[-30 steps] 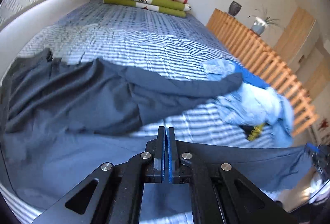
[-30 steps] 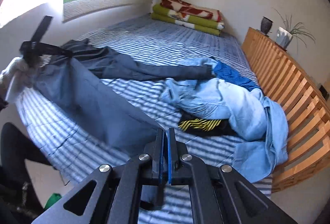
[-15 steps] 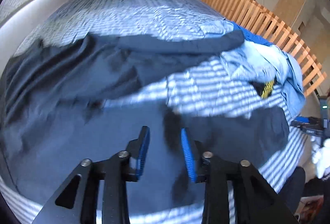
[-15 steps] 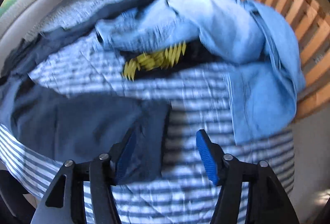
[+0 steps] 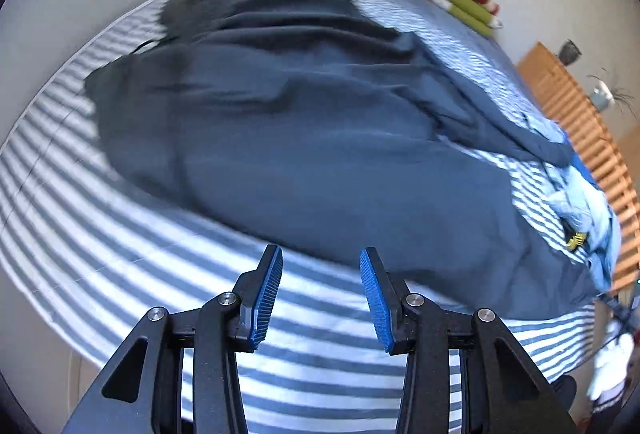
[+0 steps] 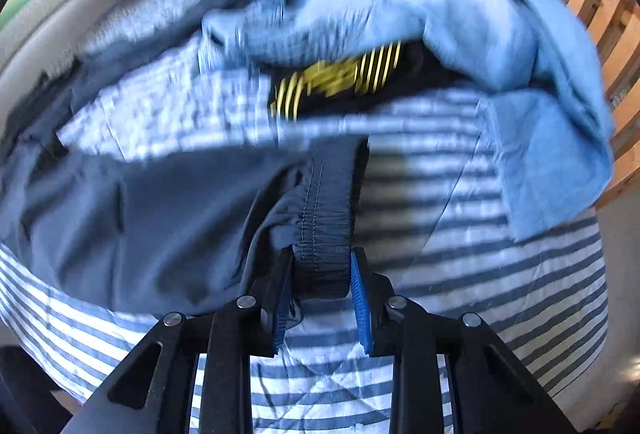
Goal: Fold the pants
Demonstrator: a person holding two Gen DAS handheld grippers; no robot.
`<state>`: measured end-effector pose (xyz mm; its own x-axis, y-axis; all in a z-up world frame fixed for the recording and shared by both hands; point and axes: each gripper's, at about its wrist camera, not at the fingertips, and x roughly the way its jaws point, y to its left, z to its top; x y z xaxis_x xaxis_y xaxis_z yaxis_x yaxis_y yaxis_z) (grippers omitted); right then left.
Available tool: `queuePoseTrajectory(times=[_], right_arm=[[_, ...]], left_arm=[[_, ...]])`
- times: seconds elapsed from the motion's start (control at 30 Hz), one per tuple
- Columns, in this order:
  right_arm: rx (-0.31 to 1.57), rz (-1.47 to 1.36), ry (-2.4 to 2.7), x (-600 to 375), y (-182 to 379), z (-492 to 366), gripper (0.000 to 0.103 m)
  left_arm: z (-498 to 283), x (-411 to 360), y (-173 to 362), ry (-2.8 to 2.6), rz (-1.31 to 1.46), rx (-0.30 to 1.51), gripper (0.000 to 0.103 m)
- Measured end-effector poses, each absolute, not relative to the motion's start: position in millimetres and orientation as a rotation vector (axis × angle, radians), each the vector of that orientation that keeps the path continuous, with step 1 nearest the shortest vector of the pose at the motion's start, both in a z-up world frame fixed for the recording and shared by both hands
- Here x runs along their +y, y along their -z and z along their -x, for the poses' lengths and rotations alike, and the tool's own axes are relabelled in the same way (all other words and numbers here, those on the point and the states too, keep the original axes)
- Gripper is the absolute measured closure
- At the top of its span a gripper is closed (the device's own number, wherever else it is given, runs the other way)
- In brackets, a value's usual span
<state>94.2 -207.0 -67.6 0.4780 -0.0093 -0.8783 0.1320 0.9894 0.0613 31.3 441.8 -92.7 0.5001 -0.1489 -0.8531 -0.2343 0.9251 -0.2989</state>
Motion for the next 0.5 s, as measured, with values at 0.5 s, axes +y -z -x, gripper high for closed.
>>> queuePoseTrajectory(times=[0.5], right_arm=[[0.96, -0.127, 0.213, -219.4, 16.6, -146.2, 0.079]], left_arm=[[-141.2, 449.2, 124.9, 0.005, 0.469, 1.078, 0.053]])
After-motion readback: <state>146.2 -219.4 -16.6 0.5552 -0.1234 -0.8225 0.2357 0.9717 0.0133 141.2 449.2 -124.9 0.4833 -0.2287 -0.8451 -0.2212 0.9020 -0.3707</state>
